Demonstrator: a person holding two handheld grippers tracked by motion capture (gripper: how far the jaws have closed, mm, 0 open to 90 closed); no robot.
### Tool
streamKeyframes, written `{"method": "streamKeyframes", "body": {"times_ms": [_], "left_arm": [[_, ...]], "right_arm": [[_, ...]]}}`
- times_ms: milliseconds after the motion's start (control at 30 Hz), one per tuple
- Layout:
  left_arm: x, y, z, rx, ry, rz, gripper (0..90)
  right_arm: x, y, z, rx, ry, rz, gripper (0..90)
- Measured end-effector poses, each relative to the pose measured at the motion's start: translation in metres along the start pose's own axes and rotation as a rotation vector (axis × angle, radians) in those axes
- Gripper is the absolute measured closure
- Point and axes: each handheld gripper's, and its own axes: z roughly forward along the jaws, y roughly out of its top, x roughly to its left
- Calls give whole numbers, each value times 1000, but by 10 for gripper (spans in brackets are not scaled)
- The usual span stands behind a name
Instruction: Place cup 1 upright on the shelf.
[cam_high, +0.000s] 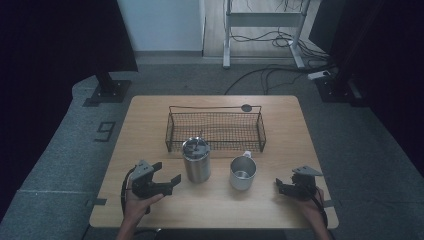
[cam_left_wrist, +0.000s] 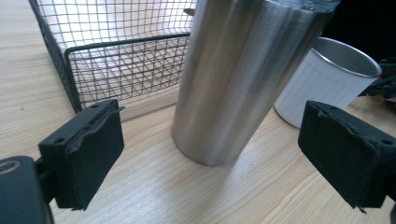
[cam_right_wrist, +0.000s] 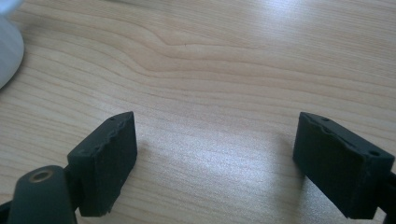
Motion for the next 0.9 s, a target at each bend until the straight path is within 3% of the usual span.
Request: {"method": "streamKeyframes", "body": {"times_ms": [533, 900], "left_arm": [[-18, 15, 27, 14, -15, 32, 54], [-21, 22, 46, 24, -10, 20, 63]], "right_arm": [[0, 0, 0, 0, 0, 0, 136], [0, 0, 0, 0, 0, 1, 136]]}}
